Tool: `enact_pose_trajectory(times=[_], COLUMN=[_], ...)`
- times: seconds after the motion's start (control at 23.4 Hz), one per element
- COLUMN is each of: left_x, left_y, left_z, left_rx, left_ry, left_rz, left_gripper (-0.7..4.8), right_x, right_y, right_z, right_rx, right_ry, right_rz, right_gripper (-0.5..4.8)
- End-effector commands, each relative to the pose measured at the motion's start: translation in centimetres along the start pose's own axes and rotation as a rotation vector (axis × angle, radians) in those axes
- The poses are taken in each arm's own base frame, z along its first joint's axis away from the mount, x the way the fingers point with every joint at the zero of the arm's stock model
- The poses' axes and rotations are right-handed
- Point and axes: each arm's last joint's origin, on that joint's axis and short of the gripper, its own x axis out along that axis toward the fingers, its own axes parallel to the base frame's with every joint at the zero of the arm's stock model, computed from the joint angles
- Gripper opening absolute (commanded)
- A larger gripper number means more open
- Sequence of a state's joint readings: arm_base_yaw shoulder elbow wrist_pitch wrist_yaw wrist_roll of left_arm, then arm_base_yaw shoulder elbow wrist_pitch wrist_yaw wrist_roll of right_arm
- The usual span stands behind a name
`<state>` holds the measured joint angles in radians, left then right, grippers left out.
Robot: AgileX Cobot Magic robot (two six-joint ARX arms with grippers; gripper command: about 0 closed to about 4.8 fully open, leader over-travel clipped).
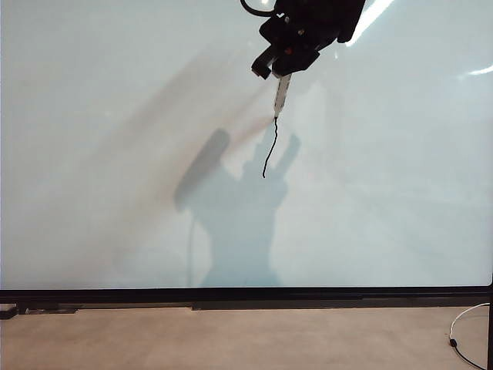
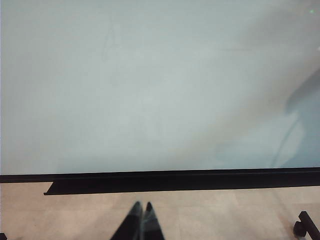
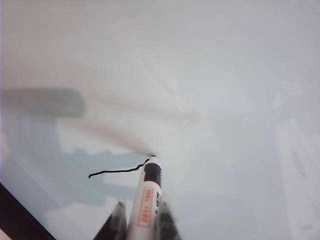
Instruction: Pick up the pen on the shelf to the right of the whiteboard and draw a rectangle.
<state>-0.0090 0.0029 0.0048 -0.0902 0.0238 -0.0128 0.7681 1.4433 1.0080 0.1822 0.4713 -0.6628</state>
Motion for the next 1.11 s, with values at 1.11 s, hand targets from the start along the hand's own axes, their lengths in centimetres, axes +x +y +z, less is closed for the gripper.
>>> enact_pose_trajectory(times=[1.11], left_x=[0.0], left_y=[0.0], left_z=[0.1], left_rx=[0.001], left_ry=[-0.010], left_rz=[-0.002], left_gripper=[-0.04], right_x=[-1.5], right_y=[-0.7], right_z=[-7.3], right_rx=[0.190], right_ry=[0.106], right_rz=[0.096], right_gripper=[-0.06])
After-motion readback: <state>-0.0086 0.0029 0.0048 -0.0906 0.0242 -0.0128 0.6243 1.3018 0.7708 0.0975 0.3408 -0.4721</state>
